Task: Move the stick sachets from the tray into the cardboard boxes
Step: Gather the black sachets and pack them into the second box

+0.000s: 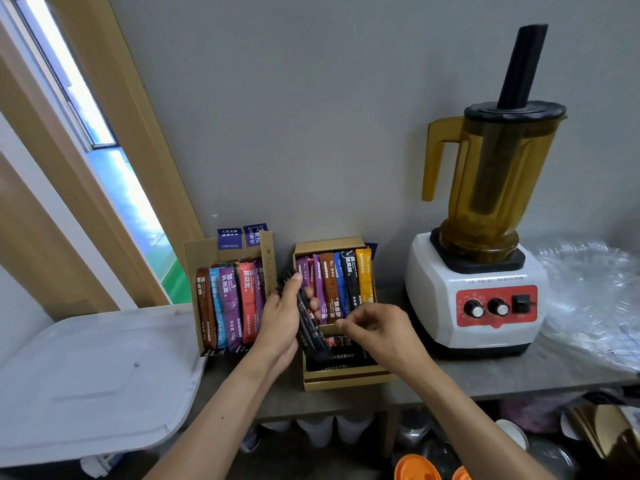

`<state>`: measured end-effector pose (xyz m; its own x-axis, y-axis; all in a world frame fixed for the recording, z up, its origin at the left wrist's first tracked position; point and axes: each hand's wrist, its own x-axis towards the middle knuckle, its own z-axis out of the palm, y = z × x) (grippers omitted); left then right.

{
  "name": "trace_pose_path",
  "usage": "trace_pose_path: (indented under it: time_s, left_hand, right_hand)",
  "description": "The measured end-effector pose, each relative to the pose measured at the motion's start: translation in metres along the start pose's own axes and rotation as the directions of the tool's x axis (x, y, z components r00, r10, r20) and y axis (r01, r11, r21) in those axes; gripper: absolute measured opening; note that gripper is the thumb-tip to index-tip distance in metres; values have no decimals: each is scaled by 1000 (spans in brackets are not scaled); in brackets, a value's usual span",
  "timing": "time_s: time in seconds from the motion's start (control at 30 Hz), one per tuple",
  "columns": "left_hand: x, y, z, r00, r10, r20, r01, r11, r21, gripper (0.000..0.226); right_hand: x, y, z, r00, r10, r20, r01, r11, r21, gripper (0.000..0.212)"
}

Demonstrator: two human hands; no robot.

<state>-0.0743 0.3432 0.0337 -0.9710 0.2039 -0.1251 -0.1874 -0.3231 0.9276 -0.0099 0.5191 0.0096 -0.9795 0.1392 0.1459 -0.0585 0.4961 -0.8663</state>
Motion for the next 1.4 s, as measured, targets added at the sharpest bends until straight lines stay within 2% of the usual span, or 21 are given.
trace_pose_path:
  time_s: [0.07, 0.13, 0.27, 0.33, 0.4, 0.53, 0.63, 0.77, 0.9, 1.0, 1.13, 1.23, 1.4]
  left_hand:
    - [2, -1, 3, 1000, 12, -16, -12, 1000, -10, 37]
    - [3, -1, 7, 1000, 20, -19, -21, 1000, -16, 36]
    - [4, -1, 10, 1000, 32, 2, -31, 999, -11, 46]
    - [3, 1, 9, 1000, 7, 3, -7, 999, 47, 53]
    - [2, 2, 8, 1000, -9, 20, 6, 991, 132, 48]
    - [2, 5, 6, 1000, 25, 16, -28, 960, 278, 40]
    - [4, 5, 6, 998, 53, -14, -48, 965, 258, 37]
    - [3, 9, 8, 995, 101, -15, -95, 971, 220, 25]
    - [6, 7, 3, 994, 79, 72, -97, 947, 306, 40]
    - [5, 3, 0, 991, 75, 111, -110, 929, 354, 38]
    - [7, 1, -2, 987, 118, 107, -150, 917, 369, 25]
    - [7, 2, -1, 986, 146, 83, -167, 908, 383, 28]
    - [3, 2, -2, 984, 170, 53, -177, 908, 378, 24]
  right_hand:
    - [-2, -7, -1, 992, 5, 123, -20, 992, 124, 21]
    - [-3, -10, 0, 984, -4, 179, -18, 993, 121, 25]
    - [-3, -6, 0, 986, 27, 164, -60, 977, 202, 22]
    - [-1, -3, -4, 984, 55, 170, -103, 952, 288, 21]
    - [-1, -1, -9, 983, 76, 168, -127, 939, 320, 20]
    - [0, 7, -13, 993, 73, 94, -96, 959, 267, 15]
    - [1, 11, -13, 999, 27, -36, -18, 973, 229, 15]
    - [1, 17, -15, 972, -27, -236, 113, 926, 361, 13]
    - [3, 23, -17, 945, -76, -317, 206, 893, 400, 15]
    - [4, 25, -16, 942, -104, -319, 237, 879, 414, 16]
    - [5, 28, -16, 957, -74, -280, 205, 856, 474, 22]
    - [4, 26, -19, 977, -27, -213, 133, 855, 501, 31]
    - [8, 26, -18, 976, 122, -183, -24, 886, 462, 7]
